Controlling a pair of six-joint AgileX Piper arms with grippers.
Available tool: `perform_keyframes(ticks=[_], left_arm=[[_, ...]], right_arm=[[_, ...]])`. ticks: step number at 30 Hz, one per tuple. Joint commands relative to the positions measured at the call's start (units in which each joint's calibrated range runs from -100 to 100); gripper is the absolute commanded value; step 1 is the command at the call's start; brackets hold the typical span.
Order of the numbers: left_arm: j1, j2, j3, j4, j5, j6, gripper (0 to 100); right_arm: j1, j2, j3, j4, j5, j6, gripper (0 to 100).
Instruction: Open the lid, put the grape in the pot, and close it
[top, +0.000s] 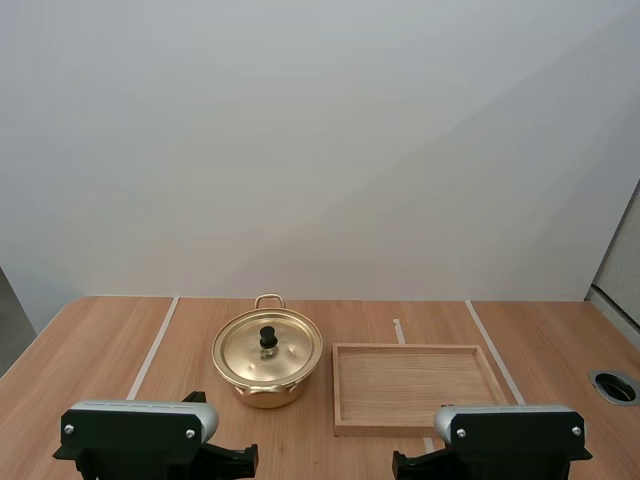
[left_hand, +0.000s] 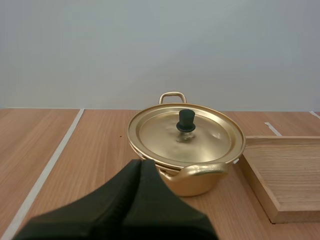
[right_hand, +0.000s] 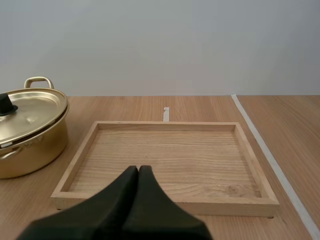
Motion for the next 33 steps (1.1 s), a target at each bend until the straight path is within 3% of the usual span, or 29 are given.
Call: perform_keyframes(ticks=[1,33], left_arm=[[0.35,-0.2,0.0,0.7,0.3,-0.6,0],[0.53,-0.2,0.0,0.9,-1.0,-0.5,0]], right_arm=[[-0.2,-0.4,0.0,-0.4,0.4,-2.1,0],[-0.2,-0.4,0.0,-0.4,0.8,-2.3,0]])
